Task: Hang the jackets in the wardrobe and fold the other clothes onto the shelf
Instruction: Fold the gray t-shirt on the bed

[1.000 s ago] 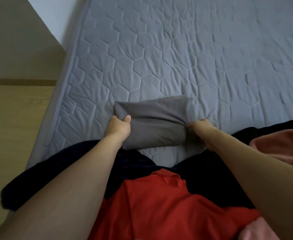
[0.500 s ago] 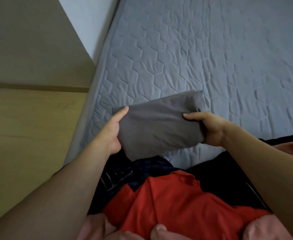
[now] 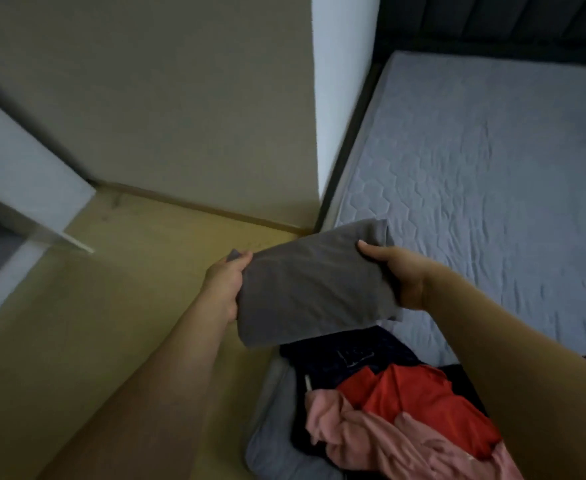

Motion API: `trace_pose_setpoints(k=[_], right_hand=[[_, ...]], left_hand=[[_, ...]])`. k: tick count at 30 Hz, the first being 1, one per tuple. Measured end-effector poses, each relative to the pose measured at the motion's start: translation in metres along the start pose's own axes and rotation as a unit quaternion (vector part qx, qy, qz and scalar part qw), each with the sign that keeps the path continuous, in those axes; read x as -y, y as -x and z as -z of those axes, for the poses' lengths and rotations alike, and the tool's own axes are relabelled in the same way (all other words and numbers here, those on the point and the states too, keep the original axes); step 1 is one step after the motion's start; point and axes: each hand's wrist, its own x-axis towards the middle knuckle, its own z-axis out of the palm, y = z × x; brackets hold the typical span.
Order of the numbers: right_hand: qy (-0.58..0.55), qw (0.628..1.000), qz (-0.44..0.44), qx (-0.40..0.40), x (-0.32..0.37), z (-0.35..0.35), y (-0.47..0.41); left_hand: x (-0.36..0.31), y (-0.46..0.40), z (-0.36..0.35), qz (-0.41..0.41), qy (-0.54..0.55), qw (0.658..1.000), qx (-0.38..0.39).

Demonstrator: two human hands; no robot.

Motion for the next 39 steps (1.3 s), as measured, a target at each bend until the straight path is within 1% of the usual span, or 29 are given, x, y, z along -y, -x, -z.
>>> trace_pose_setpoints(k=[3, 6, 9, 11, 13, 16, 17, 19, 22, 25, 27, 31, 35, 39], right_hand=[[0.018, 0.999, 0.028, -0.008, 0.021, -0.085, 0.048], [0.05, 0.995, 0.085, 0.004, 0.033, -0.162, 0.088], [0.077, 0.987, 0.133, 0.05, 0.044, -0.239, 0.128], [0.096, 0.98, 0.153, 0.089, 0.05, -0.292, 0.156], [0.111, 0.97, 0.175, 0.127, 0.058, -0.348, 0.182], [0.139, 0.952, 0.202, 0.182, 0.066, -0.435, 0.216], [0.153, 0.945, 0.21, 0.198, 0.067, -0.465, 0.226], [0.171, 0.933, 0.227, 0.223, 0.067, -0.524, 0.242], [0.172, 0.921, 0.237, 0.255, 0.064, -0.615, 0.258], [0.179, 0.919, 0.227, 0.268, 0.068, -0.704, 0.269], [0.18, 0.918, 0.222, 0.274, 0.075, -0.764, 0.273], [0.198, 0.917, 0.235, 0.254, 0.089, -0.87, 0.273], [0.199, 0.908, 0.287, 0.233, 0.107, -0.958, 0.257], [0.165, 0.876, 0.392, 0.225, 0.133, -1.043, 0.224]], left_hand=[[-0.044, 0.05, 0.067, -0.049, 0.013, 0.994, -0.096], [-0.082, 0.105, 0.138, -0.091, -0.006, 0.975, -0.203], [-0.122, 0.171, 0.208, -0.141, -0.013, 0.944, -0.299], [-0.148, 0.215, 0.256, -0.154, -0.012, 0.926, -0.344], [-0.169, 0.253, 0.307, -0.152, 0.016, 0.923, -0.354], [-0.187, 0.297, 0.381, -0.117, 0.105, 0.943, -0.292], [-0.19, 0.308, 0.405, -0.108, 0.121, 0.944, -0.287], [-0.2, 0.325, 0.455, -0.123, 0.136, 0.931, -0.317], [-0.225, 0.338, 0.535, -0.194, 0.123, 0.882, -0.411], [-0.261, 0.345, 0.611, -0.242, 0.092, 0.844, -0.47], [-0.287, 0.347, 0.66, -0.262, 0.061, 0.827, -0.494], [-0.331, 0.337, 0.745, -0.274, 0.019, 0.805, -0.526], [-0.367, 0.305, 0.814, -0.274, 0.005, 0.788, -0.551], [-0.407, 0.262, 0.87, -0.271, -0.041, 0.747, -0.605]])
